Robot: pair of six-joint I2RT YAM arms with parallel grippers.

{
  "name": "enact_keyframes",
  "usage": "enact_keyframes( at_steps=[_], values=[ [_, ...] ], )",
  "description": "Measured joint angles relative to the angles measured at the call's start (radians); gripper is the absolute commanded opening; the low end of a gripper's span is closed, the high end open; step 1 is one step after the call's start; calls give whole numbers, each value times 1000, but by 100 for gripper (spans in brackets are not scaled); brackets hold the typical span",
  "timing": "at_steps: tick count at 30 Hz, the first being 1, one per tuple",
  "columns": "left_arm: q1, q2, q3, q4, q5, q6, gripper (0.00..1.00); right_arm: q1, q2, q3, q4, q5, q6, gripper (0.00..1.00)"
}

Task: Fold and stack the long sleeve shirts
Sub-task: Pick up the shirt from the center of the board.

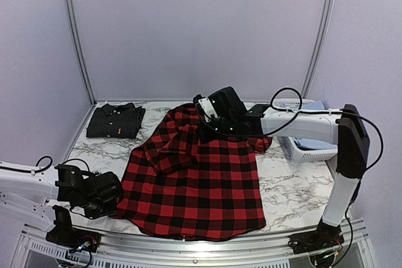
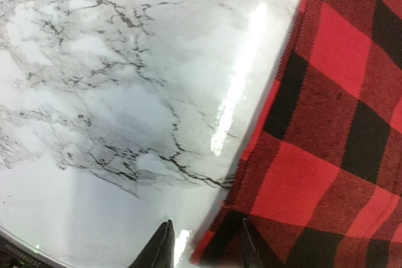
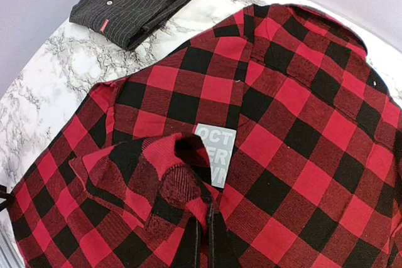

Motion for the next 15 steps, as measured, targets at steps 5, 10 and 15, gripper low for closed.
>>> enact_keyframes(
  at_steps=[5,10,15],
  values=[
    [0,-3,-38,14,-1,-21,29,0,-12,1,-3,0,-7,0],
    [-1,-35,-55,48,5,-16,20,0,-16,10,-13,1,-13,0],
    [-4,-72,-63,103,66,14,5,0,-19,45,-32,17,-19,0]
  ],
)
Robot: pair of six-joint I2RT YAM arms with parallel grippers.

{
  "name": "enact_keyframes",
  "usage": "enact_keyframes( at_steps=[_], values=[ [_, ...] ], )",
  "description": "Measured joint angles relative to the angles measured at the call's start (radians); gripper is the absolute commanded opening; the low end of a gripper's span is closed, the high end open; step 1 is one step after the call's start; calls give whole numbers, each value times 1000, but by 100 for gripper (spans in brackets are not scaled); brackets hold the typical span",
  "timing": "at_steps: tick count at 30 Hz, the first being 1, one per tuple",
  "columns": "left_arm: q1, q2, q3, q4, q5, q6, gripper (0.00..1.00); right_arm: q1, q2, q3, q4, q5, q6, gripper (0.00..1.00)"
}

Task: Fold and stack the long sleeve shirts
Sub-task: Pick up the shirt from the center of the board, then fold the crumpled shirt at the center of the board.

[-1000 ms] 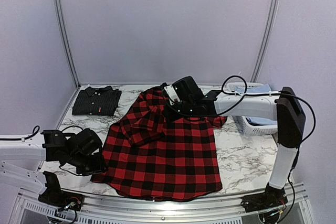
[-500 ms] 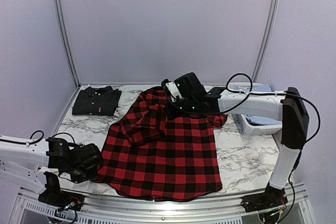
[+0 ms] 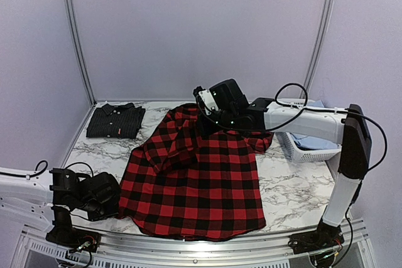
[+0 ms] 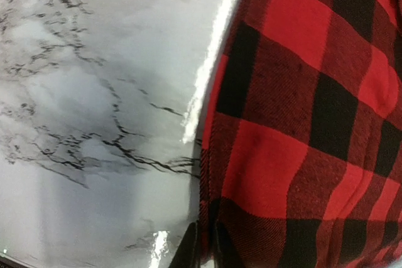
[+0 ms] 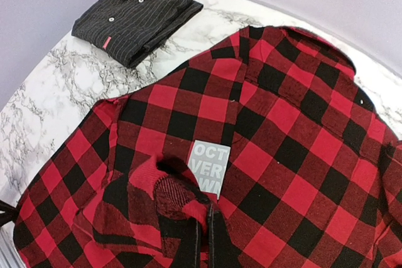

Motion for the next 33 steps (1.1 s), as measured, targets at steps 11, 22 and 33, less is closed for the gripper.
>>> enact_keyframes(
  at_steps=[11,22,33],
  values=[
    [-8,-4,188,37,104,183,0,-5,0,160,-63,256,-117,0],
    [-11,246,486,97,294,513,0,-121,6,263,-45,523,-298,0],
    [-18,502,652,169,538,715,0,-227,25,312,11,628,-396,0]
  ],
)
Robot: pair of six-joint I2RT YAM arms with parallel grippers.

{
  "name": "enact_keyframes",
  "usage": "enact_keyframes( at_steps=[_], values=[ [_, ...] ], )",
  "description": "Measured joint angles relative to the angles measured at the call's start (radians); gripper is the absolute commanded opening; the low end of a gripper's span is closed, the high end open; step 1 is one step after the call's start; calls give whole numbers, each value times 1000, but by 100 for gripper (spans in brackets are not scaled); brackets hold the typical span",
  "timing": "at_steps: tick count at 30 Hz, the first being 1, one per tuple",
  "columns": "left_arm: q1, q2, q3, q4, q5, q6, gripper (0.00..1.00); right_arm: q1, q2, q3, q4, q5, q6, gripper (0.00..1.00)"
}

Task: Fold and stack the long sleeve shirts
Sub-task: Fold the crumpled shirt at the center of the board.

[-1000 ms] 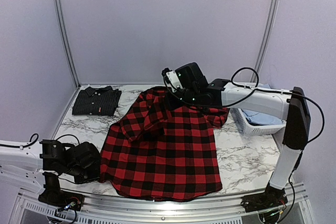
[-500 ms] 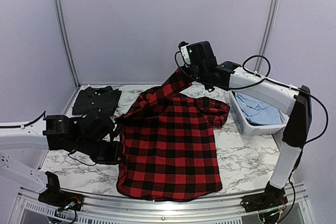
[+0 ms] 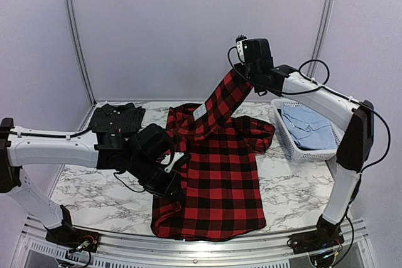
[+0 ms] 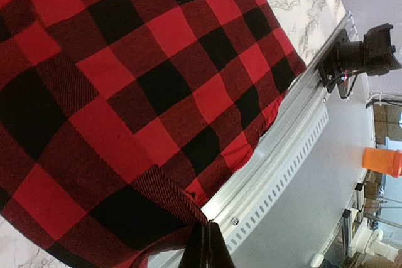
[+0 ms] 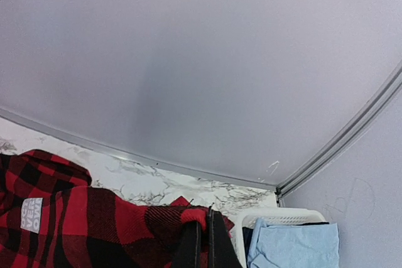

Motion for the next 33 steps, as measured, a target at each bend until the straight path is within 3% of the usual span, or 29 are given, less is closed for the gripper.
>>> enact_keyframes(
  at_steps=[8,21,29,33],
  values=[
    [-5,128,44,45,101,61,0,-38,6,80,25,14,-27,0],
    [-19,175,44,112,189,71,0,-37,1,16,-19,-2,36,0],
    [-19,190,17,127,171,56,0,-24,-69,-22,-61,-92,106,0],
    [-8,152,-69,141,127,25,0,11,-73,-16,-64,-155,122,0]
  ],
)
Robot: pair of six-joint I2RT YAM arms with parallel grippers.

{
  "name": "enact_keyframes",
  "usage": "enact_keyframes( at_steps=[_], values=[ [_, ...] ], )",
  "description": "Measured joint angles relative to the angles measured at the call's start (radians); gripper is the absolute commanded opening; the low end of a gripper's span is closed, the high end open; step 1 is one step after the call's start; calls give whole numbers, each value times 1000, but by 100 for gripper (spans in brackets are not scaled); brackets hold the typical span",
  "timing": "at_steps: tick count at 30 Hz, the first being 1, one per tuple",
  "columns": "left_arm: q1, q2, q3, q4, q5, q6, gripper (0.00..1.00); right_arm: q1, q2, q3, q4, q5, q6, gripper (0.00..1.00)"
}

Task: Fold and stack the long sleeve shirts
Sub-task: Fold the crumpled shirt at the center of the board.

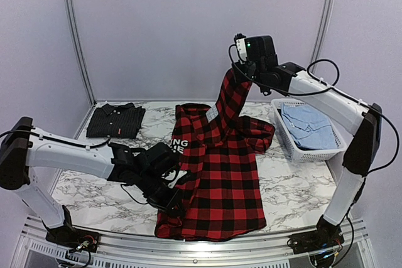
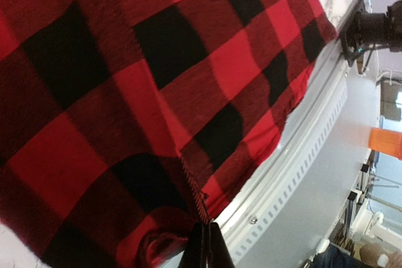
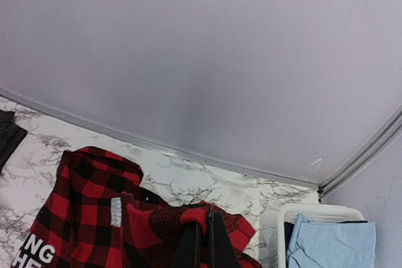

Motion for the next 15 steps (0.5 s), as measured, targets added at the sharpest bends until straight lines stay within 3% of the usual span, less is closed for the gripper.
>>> enact_keyframes(
  at_steps=[10,15],
  values=[
    [102,-458,-235,-89,-234,-144,2,128,216,275,49,-179,9,0],
    [102,-578,-275,-156,-299,-217,3,190,288,347,137,-229,6,0]
  ],
)
